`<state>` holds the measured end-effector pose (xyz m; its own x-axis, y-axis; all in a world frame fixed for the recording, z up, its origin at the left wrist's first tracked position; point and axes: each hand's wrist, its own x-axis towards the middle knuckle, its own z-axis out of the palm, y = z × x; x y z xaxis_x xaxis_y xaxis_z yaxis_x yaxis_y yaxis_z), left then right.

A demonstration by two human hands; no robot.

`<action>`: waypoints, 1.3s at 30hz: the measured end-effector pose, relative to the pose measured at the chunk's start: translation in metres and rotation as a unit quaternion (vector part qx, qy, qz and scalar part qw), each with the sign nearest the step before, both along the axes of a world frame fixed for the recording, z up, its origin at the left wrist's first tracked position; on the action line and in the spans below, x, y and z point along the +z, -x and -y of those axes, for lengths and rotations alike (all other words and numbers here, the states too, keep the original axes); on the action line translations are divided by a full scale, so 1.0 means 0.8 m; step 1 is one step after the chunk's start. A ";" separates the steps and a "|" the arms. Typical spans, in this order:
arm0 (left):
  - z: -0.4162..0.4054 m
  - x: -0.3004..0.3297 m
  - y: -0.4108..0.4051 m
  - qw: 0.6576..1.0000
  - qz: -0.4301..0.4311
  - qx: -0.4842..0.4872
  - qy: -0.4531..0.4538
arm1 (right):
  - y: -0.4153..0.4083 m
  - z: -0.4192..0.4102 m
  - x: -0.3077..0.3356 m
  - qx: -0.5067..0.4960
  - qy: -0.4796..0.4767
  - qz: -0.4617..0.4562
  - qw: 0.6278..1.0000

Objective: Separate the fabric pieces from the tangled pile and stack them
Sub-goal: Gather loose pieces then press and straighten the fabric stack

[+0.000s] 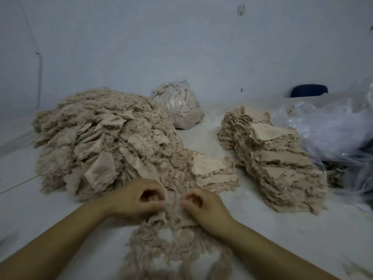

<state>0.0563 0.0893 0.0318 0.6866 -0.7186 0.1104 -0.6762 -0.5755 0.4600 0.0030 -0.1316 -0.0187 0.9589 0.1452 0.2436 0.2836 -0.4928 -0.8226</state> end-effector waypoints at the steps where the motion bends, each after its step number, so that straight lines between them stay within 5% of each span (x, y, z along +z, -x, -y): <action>1: -0.008 -0.009 0.003 0.998 0.003 -0.013 -0.061 | 0.004 -0.008 -0.001 0.048 0.046 0.018 0.998; 3: -0.011 -0.025 0.012 0.997 0.010 -0.024 -0.074 | 0.006 -0.018 -0.001 0.104 0.100 0.015 0.989; 5: -0.010 -0.032 0.016 1.000 0.016 0.003 0.022 | 0.007 -0.023 0.005 0.083 0.095 -0.002 0.992; 9: 0.007 -0.020 0.019 0.978 -0.017 0.061 0.200 | 0.012 -0.032 0.016 0.004 0.003 -0.025 1.000; 13: 0.032 -0.007 0.030 0.957 -0.044 0.045 0.284 | 0.019 -0.050 0.020 0.014 -0.069 -0.025 0.997; 17: 0.029 0.002 0.030 0.960 0.020 0.060 0.274 | 0.023 -0.059 0.026 -0.002 -0.140 -0.018 0.990; 22: 0.013 -0.002 0.009 0.983 0.058 0.125 0.124 | 0.024 -0.059 0.030 -0.011 -0.192 -0.047 0.980; 26: 0.034 -0.013 0.016 0.976 0.085 0.137 0.148 | 0.023 -0.067 0.033 -0.035 -0.254 -0.097 0.962; 31: 0.030 -0.028 0.007 0.974 0.123 0.143 0.127 | 0.023 -0.062 0.033 -0.098 -0.287 -0.003 0.953; 35: -0.014 -0.031 -0.013 0.956 0.077 0.267 0.096 | 0.025 -0.033 0.034 -0.133 -0.299 0.013 0.945; 39: 0.007 -0.020 0.010 0.961 -0.102 0.205 0.157 | 0.025 -0.008 0.035 -0.074 -0.281 0.016 0.957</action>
<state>0.0485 0.0840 0.0162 0.9354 -0.3358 0.1109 -0.2997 -0.5861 0.7528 -0.0174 -0.1252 0.0094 0.9495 -0.1545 0.2730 0.2746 -0.0114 -0.9615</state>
